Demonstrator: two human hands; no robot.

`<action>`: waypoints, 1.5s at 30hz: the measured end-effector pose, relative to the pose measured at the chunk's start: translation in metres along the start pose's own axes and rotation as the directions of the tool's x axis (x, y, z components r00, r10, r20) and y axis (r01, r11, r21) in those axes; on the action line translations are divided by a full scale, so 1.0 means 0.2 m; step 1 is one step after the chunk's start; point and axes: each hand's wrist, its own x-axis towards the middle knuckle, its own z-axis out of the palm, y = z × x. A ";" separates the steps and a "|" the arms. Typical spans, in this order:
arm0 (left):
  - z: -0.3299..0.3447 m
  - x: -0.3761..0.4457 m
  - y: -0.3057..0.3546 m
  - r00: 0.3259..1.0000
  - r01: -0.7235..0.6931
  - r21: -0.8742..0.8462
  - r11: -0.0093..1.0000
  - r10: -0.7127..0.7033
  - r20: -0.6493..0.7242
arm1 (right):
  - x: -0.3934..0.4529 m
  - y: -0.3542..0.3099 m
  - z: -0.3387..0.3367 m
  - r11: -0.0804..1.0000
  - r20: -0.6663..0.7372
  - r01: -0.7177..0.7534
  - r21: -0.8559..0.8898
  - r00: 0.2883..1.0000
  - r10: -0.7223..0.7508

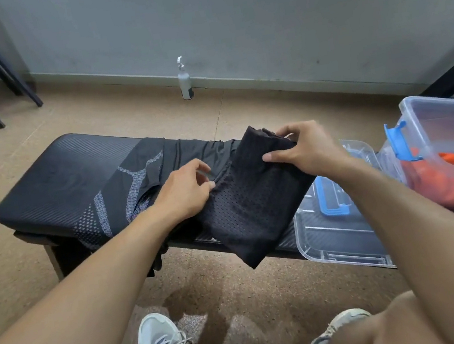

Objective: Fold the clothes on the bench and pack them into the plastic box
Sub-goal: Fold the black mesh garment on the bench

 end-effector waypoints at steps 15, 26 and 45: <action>-0.07 -0.05 0.06 0.926 0.356 -0.453 0.817 -0.244 0.288 | -0.45 -0.29 0.37 0.769 0.393 0.329 -0.548 0.913 -0.110; -0.04 -0.04 -0.04 0.985 0.149 0.079 0.986 -0.156 0.080 | -0.24 -0.10 0.22 0.757 0.334 0.128 -0.640 0.935 0.124; -0.10 -0.16 0.14 0.860 -0.420 -0.163 0.893 0.449 0.242 | -0.36 -0.13 -0.01 0.993 0.234 0.114 0.016 0.965 -0.114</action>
